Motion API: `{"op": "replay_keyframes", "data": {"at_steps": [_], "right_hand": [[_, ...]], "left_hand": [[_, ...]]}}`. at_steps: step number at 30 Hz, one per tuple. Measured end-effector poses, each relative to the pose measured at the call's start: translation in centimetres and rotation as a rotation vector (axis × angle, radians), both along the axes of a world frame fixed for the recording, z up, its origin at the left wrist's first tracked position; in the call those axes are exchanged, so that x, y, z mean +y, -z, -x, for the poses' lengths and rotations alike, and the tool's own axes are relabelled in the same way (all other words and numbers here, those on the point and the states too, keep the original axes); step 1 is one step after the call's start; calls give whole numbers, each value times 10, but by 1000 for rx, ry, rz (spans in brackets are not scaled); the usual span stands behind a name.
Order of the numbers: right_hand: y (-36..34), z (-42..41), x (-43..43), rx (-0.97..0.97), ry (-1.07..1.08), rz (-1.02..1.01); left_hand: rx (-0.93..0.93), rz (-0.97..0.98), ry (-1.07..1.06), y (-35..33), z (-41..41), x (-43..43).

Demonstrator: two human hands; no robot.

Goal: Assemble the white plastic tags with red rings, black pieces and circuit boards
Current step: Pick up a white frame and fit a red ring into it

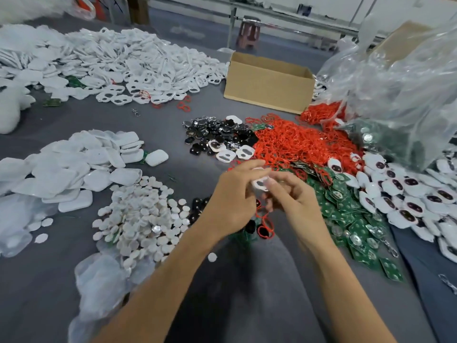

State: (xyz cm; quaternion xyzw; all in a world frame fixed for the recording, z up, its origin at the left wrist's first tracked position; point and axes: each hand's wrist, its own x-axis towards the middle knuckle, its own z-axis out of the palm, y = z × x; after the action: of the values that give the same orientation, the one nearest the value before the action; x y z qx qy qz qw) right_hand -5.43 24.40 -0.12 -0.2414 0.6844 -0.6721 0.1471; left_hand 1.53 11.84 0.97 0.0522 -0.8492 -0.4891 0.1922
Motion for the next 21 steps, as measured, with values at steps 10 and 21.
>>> {"op": "replay_keyframes", "data": {"at_steps": [10,21], "right_hand": [[12,-2,5,109,47,-56],[37,11,15,501,203,-743]], "left_hand": [[-18,-879,-148,22,-2,11],[10,-891,-200,29,0,-11]]}}
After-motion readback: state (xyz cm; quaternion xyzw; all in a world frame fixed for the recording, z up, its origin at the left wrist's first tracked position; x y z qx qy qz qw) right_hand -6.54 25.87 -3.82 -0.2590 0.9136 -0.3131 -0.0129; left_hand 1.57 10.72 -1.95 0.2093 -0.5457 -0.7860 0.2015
